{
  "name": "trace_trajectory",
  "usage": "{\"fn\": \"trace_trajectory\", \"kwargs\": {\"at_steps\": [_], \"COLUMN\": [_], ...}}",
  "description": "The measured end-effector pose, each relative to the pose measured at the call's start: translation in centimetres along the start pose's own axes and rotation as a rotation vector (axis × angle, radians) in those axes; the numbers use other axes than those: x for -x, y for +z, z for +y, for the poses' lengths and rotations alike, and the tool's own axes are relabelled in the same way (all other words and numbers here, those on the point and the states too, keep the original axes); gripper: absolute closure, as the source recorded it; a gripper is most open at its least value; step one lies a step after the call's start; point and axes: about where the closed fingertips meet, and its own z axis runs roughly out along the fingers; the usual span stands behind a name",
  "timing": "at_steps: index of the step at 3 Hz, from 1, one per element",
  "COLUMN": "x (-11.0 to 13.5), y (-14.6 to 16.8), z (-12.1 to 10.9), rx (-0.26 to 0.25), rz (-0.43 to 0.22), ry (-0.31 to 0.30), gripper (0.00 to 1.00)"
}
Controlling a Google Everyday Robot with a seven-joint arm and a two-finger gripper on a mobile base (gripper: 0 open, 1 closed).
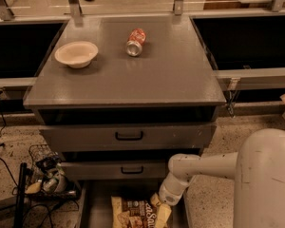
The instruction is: Pick brown chip bag from bottom drawer and place on counter
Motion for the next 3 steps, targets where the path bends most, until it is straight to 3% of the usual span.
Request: {"fn": "trace_trajectory", "kwargs": {"at_steps": [1, 2, 3], "x": [0.3, 0.3, 0.4], "y": [2.7, 2.7, 4.8], "z": [0.2, 0.2, -0.4], "rx": [-0.001, 0.000, 0.099], "rz": [0.031, 0.031, 0.013], "ry": [0.020, 0.019, -0.007], "gripper": [0.00, 0.00, 0.00]}}
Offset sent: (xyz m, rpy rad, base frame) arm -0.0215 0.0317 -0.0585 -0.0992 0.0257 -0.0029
